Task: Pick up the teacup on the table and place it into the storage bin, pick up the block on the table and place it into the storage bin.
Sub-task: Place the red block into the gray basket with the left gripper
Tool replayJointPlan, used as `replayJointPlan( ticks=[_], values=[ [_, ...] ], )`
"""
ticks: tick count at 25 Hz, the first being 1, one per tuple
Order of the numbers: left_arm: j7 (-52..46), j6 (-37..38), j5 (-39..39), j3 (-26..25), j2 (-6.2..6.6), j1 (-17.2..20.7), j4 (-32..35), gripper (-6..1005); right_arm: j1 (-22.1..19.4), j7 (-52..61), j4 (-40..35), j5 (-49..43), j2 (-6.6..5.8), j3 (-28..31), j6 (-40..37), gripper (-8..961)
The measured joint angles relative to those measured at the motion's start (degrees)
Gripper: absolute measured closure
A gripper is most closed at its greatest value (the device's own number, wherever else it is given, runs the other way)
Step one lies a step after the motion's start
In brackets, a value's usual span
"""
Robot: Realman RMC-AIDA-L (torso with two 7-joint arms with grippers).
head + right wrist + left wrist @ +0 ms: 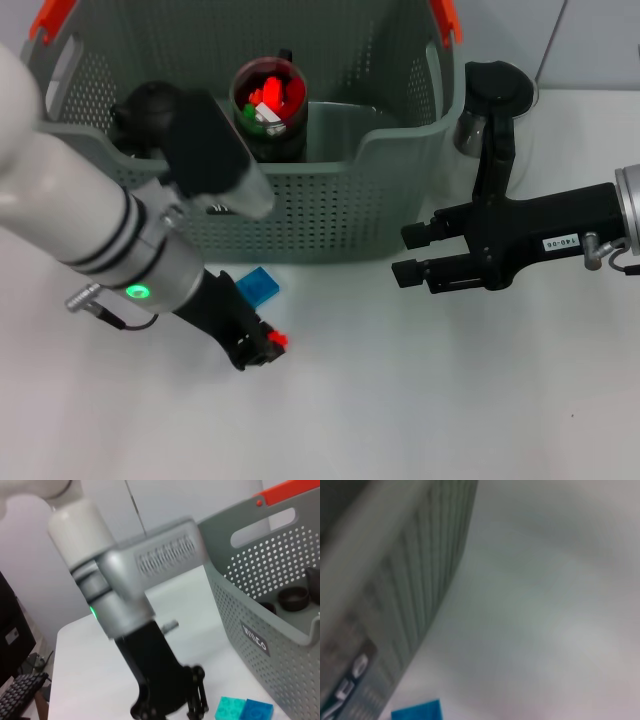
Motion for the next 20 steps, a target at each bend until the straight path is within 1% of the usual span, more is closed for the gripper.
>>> replayJointPlan(
  ticks=[1,3,5,7,9,11,13,15,18,20],
  values=[
    [0.8,2.4,-1.9,-2.2,0.05,0.1,1.9,820,0.0,0.0,0.0,0.0,-0.03,0.0,0.0,343],
    [3.1,7.5,-6.4,-8.5,0.21,0.1,5.5,819,0.0,0.0,0.0,0.0,-0.07,0.0,-0.1,344],
    [5.3,13.0,-11.1,-16.5,0.25,-0.5,7.9,820,0.0,0.0,0.0,0.0,-0.07,0.0,-0.1,344],
    [7.1,17.6,-16.1,-25.0,0.61,-1.7,9.3,820,0.0,0.0,0.0,0.0,-0.07,0.0,-0.1,344],
    [7.8,20.3,-21.0,-31.5,1.42,-3.0,9.7,820,0.0,0.0,0.0,0.0,-0.08,0.0,-0.1,344],
    [7.8,21.1,-25.5,-36.8,2.50,-4.0,9.9,819,0.0,0.0,0.0,0.0,-0.07,0.0,-0.1,344],
    [7.3,20.0,-28.2,-39.4,3.21,-4.6,10.0,819,0.0,0.0,0.0,0.0,-0.07,0.0,-0.1,344],
    [6.3,15.7,-29.7,-40.9,3.84,-5.5,9.9,819,0.0,0.0,0.0,0.0,-0.07,0.0,-0.1,344],
    [5.7,9.2,-29.4,-40.7,4.13,-6.6,8.9,819,0.0,0.0,0.0,0.0,-0.07,0.0,0.0,344],
    [5.8,4.2,-28.5,-39.0,4.20,-7.5,7.2,820,0.0,0.0,0.0,0.0,-0.07,0.0,0.0,343]
  ],
)
